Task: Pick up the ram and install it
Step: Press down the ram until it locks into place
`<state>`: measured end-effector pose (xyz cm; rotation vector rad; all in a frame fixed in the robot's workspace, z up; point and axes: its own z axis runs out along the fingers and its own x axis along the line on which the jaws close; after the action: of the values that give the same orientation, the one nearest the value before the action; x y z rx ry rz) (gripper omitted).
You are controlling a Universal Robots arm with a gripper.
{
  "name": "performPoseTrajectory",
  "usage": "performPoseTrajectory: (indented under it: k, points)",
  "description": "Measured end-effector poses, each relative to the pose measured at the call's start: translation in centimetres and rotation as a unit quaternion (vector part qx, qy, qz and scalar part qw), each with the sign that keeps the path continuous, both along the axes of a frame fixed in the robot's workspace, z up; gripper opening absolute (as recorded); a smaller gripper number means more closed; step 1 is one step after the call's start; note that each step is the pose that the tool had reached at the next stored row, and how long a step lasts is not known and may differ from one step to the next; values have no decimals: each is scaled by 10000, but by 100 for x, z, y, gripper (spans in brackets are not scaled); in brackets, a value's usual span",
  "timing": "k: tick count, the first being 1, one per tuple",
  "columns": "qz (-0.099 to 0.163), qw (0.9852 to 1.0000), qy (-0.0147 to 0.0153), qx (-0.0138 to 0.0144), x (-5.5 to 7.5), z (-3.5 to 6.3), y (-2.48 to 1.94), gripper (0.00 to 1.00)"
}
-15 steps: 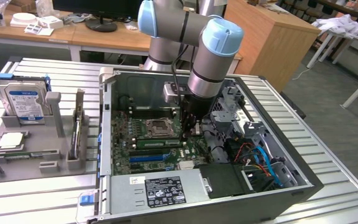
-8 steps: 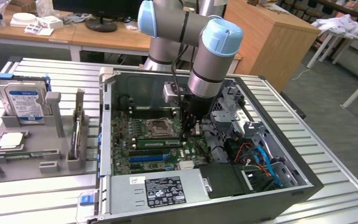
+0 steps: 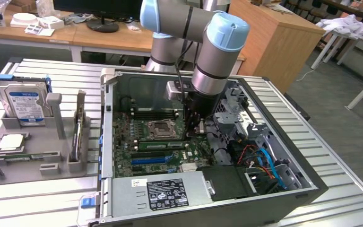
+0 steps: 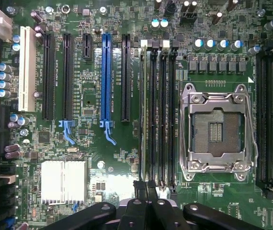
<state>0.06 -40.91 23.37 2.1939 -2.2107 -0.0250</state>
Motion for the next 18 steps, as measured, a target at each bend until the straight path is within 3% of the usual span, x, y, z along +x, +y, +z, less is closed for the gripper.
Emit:
performPoseTrajectory:
  k: [18]
  points:
    - [0,10000,0,-4,-93,30,0,11]
